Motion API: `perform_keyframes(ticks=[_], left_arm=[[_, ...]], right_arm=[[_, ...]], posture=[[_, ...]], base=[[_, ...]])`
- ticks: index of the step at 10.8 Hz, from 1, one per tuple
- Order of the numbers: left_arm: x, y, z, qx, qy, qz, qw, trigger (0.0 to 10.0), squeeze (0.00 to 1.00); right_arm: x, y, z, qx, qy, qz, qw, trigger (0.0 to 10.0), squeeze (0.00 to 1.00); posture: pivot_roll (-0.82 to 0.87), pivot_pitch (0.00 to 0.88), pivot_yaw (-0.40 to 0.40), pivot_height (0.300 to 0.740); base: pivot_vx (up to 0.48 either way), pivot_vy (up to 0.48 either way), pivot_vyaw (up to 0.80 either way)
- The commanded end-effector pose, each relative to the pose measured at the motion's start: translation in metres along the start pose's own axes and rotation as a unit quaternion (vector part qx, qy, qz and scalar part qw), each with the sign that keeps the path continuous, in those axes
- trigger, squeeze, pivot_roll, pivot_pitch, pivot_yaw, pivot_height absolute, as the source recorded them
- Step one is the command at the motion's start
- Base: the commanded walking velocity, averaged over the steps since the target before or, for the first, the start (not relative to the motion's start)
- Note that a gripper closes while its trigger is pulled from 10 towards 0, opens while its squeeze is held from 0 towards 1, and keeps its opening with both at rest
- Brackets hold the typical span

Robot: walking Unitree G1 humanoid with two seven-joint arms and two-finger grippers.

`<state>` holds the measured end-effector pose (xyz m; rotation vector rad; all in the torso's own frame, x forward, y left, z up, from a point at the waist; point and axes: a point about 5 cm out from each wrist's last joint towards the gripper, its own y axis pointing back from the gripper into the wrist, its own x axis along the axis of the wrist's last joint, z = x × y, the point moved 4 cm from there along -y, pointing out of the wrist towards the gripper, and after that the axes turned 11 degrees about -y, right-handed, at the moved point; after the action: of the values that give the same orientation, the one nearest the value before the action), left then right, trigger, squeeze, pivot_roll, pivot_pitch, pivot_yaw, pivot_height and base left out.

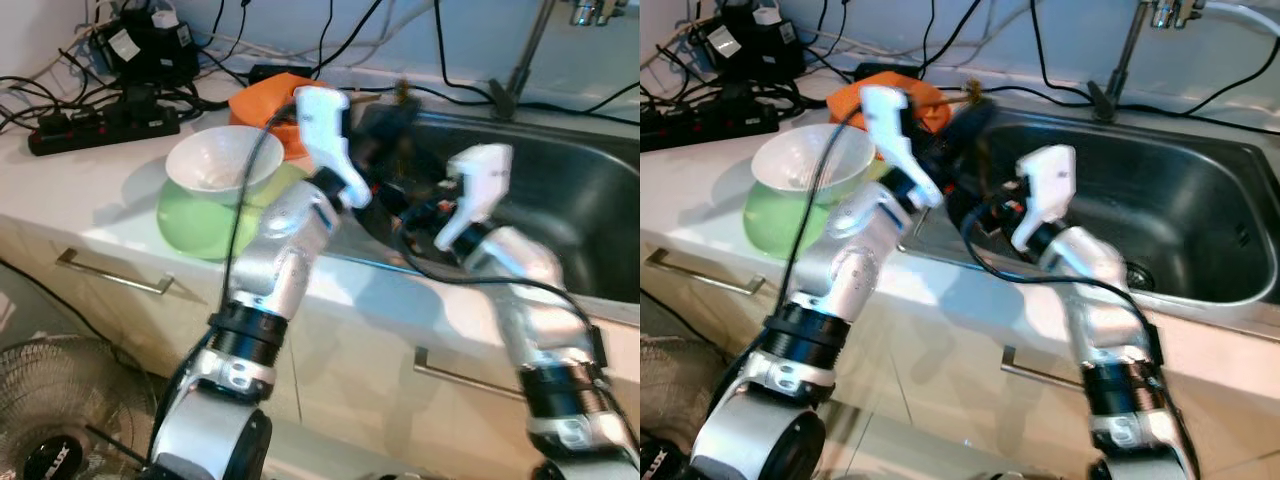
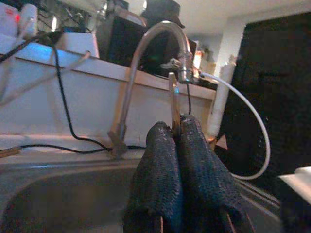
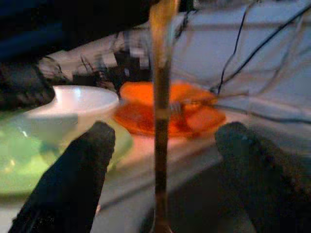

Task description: Kitchen organization

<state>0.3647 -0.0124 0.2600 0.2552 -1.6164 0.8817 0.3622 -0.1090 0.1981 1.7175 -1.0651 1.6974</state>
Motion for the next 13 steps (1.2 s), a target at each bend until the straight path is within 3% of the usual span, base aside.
perform_keyframes(ticks=[1,5,6,7,13], left_arm=[[0.005,-0.002,0.001,-0.005,-0.012,0.003,1.000,10.0,0.00],[0.007,0.002,-0.010,0.007,-0.023,0.000,1.000,10.0,0.00],[0.006,0.002,-0.009,0.006,-0.021,-0.001,1.000,10.0,0.00],[0.006,0.001,-0.008,0.003,-0.018,-0.001,1.000,10.0,0.00],[0.003,0.001,-0.001,-0.012,-0.005,-0.003,1.000,10.0,0.00]], right_arm=[[0.006,0.000,0.000,0.004,0.013,0.007,1.000,10.0,0.00],[0.006,0.002,0.007,-0.010,0.022,0.008,1.000,10.0,0.00],[0.005,0.002,0.006,-0.009,0.019,0.009,1.000,4.2,0.00],[0.004,0.001,0.005,-0.008,0.018,0.008,1.000,0.0,0.00],[-0.001,-0.002,-0.001,0.004,0.010,0.005,1.000,0.0,0.00]], posture=[[0.02,0.013,0.035,0.740],[0.02,0.015,0.036,0.740],[0.02,0.015,0.036,0.740],[0.02,0.016,0.037,0.740],[0.02,0.015,0.036,0.740]], base=[[0.000,0.000,0.00],[0.000,0.000,0.00],[0.000,0.000,0.00],[0.000,0.000,0.00],[0.000,0.000,0.00]])
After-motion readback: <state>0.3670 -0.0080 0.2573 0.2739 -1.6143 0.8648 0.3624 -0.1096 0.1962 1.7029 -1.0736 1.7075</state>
